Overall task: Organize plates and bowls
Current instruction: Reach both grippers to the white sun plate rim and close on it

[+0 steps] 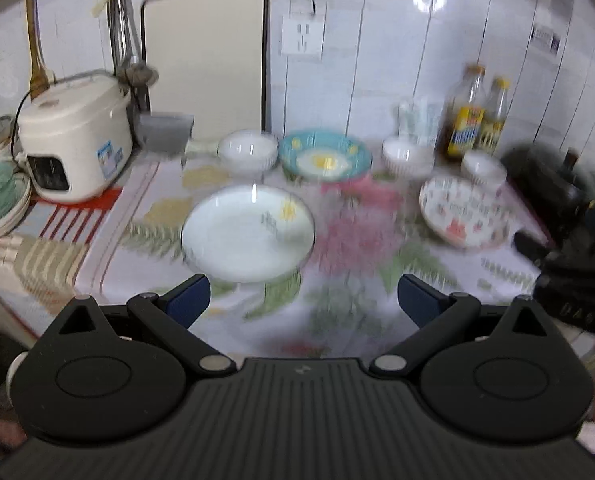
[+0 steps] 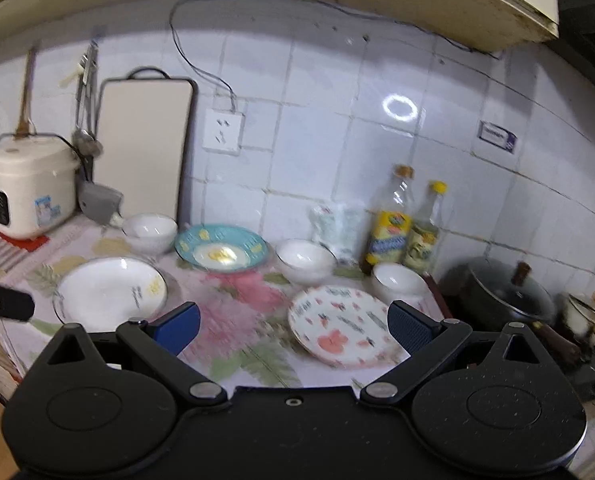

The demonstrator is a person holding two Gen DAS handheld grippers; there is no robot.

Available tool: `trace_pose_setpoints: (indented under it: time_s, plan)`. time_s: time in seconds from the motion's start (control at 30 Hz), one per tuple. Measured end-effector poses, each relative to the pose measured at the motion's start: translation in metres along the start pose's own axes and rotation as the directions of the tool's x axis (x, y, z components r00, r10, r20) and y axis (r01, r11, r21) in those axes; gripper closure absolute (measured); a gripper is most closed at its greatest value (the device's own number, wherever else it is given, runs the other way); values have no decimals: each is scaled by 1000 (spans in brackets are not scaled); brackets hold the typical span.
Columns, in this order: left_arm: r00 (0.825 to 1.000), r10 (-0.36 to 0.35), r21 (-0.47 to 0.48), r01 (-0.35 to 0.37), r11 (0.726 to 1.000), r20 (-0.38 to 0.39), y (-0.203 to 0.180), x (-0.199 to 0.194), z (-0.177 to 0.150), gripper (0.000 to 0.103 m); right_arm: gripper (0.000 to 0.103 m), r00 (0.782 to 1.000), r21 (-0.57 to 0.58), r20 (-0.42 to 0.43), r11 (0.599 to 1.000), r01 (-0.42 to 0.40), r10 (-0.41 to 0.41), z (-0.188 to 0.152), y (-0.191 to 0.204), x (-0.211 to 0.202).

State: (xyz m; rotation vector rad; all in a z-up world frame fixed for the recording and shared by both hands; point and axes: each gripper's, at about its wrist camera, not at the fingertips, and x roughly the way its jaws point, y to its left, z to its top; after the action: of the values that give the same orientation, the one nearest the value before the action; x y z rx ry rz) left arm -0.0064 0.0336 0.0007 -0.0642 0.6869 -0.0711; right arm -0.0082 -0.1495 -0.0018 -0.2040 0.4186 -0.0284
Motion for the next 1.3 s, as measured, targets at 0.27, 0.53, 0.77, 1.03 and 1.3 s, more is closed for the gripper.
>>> trace_pose_setpoints:
  time_s: [0.27,0.53,0.77,1.03,1.3]
  plan:
    - [992,24,-173,-2,985,125,53,21,19,2,2,968,14,41,969,-248,247,-11,25,49]
    - [987,159,-149,-156,976,10,86,102,18,2,12,894,50,-26,894,-446,448,-22,66,125]
    - [980,173,-119,-184,976,-97,109,174,10,4,21,858,74,-80,862,-502,507,-39,104,187]
    - [965,193,-128,-217,968,-176,136,238,-5,11,31,846,158,-121,852,-500,519,-59,115,237]
    - [960,143,-162,-185,969,-242,152,268,-9,43,54,813,299,-152,810,-504,562,-66,113,272]
